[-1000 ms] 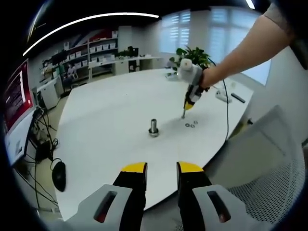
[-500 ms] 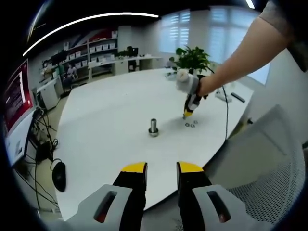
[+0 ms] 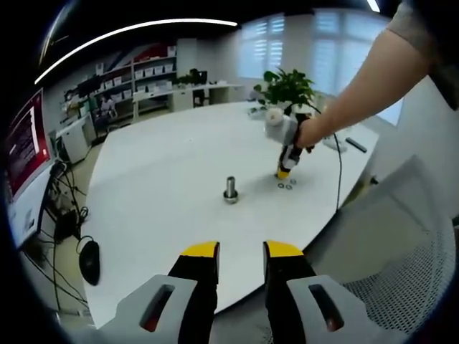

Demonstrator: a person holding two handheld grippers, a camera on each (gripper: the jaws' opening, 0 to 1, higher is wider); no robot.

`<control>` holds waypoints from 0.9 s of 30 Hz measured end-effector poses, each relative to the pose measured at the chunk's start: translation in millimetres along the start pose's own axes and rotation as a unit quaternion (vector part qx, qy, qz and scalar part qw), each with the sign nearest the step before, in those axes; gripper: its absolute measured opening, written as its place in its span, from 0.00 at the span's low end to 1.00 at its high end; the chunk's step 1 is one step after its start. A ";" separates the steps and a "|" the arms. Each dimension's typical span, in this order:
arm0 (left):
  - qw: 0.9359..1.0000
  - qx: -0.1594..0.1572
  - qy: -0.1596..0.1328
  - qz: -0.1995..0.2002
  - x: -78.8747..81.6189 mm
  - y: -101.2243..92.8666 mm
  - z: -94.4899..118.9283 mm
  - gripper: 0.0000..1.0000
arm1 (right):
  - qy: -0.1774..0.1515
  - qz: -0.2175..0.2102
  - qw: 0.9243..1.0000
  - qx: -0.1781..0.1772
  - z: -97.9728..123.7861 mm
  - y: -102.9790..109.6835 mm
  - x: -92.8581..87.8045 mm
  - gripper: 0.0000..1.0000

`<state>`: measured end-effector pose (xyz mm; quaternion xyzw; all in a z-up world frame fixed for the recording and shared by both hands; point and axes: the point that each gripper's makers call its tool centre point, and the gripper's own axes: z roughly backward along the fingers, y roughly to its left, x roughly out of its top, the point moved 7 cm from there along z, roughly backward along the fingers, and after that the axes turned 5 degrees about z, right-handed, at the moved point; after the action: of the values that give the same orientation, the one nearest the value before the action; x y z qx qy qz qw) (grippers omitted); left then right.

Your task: Place the washer onto the threaded stud by aligning its center hole with the stud, sliding it down to the base, and recovering from edge contact or off-axis alignment until the washer reaches the visible bottom stop.

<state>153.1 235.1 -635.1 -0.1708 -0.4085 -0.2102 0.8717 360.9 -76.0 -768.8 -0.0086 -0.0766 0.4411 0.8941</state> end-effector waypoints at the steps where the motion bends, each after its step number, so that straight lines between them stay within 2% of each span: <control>1: 1.000 0.000 0.000 0.000 0.0 0.0 0.0 0.22 | -0.001 0.000 1.000 -0.001 2.2 0.9 -1.4 0.23; 15: 1.000 0.002 -0.006 -0.005 0.9 -0.5 1.4 0.22 | -0.023 -0.027 0.999 -0.015 32.6 20.9 -28.9 0.25; 27: 1.000 -0.004 -0.005 -0.010 0.2 -3.5 1.6 0.23 | -0.028 -0.041 0.999 -0.021 43.0 26.3 -52.0 0.26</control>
<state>150.4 232.7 -633.6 -0.1716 -0.4137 -0.2195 0.8667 302.7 -103.3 -735.3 -0.0120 -0.1116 0.4024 0.9086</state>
